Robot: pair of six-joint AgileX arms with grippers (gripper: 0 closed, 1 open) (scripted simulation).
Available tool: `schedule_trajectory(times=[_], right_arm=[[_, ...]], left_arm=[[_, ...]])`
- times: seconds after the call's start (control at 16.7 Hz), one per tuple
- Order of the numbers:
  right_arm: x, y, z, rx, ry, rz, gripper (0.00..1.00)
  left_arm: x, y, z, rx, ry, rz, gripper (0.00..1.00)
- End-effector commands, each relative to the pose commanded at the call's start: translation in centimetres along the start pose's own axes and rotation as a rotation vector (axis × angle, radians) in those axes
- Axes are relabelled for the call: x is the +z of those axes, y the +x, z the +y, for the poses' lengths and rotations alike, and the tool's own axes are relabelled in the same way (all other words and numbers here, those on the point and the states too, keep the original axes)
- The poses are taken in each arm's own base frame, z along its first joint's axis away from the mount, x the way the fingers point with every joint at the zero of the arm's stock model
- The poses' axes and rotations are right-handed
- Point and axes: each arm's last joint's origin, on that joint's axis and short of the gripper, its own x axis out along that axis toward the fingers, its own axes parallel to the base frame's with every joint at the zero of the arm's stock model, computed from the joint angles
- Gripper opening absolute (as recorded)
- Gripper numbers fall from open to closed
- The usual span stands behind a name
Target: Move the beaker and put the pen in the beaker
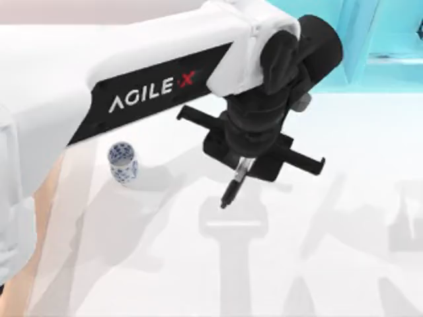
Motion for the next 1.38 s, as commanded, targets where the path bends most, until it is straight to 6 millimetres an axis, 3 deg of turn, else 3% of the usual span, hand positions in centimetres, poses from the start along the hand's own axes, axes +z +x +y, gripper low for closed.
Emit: schedule_trajectory(times=[0.3,0.66,1.02,1.38], right_arm=[[0.0,0.0,0.0,0.000,0.000,0.000,1.00],[0.0,0.0,0.0,0.000,0.000,0.000,1.00],[0.0,0.0,0.0,0.000,0.000,0.000,1.00],[0.0,0.0,0.0,0.000,0.000,0.000,1.00]], left_arm=[[0.9,-0.1,3.8,-0.052,-0.070,-0.217,0.00],[-0.8,3.2,9.9,-0.067,-0.152,-0.517,0.00],[-7.2,6.7,14.6,-0.032,-0.182,-0.827,0.00],[-14.7,5.6,16.6,0.010,-0.177,-1.204,0.00]])
